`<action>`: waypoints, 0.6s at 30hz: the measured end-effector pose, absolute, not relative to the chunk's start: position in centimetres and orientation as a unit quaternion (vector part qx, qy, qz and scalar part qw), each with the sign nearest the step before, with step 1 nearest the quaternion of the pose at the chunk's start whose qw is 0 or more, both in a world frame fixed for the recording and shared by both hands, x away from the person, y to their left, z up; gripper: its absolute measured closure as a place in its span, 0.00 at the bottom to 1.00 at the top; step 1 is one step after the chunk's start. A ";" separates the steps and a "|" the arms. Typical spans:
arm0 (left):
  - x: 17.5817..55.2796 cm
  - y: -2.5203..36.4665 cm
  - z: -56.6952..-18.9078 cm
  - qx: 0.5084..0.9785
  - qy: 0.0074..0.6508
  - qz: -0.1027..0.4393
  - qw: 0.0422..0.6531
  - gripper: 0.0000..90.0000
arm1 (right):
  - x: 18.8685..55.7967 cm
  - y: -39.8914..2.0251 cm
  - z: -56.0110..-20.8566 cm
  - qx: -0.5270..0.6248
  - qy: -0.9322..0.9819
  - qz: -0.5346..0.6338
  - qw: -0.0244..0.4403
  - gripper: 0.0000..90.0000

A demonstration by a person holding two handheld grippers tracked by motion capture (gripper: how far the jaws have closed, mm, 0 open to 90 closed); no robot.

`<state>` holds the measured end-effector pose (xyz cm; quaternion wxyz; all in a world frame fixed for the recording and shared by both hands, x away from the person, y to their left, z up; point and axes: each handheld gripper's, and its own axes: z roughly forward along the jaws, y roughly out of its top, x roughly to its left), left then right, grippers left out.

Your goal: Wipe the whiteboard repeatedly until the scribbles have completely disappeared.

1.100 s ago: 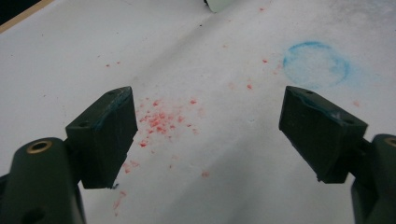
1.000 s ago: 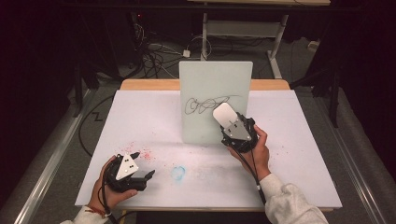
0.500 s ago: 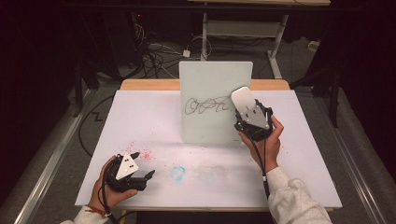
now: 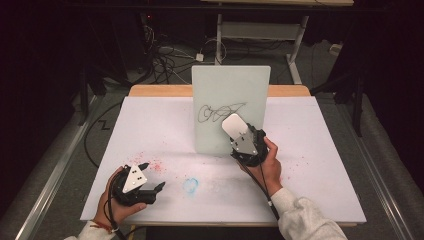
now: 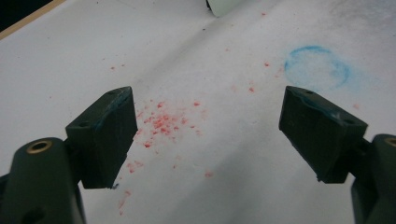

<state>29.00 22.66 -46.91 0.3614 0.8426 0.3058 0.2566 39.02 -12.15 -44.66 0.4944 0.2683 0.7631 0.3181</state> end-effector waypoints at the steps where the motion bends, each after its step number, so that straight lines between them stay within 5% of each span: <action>1: 29.0 22.7 -46.9 0.842 0.306 0.258 0.361 0.21 | 39.1 -12.3 -44.4 0.270 0.763 0.322 0.491 0.34; 11: 29.0 22.7 -46.8 0.841 0.301 0.267 0.362 0.21 | 41.0 -15.4 -39.5 0.331 0.697 0.361 0.524 0.34; 18: 29.1 22.7 -46.8 0.839 0.303 0.269 0.364 0.21 | 40.6 -13.9 -40.5 0.314 0.711 0.348 0.524 0.34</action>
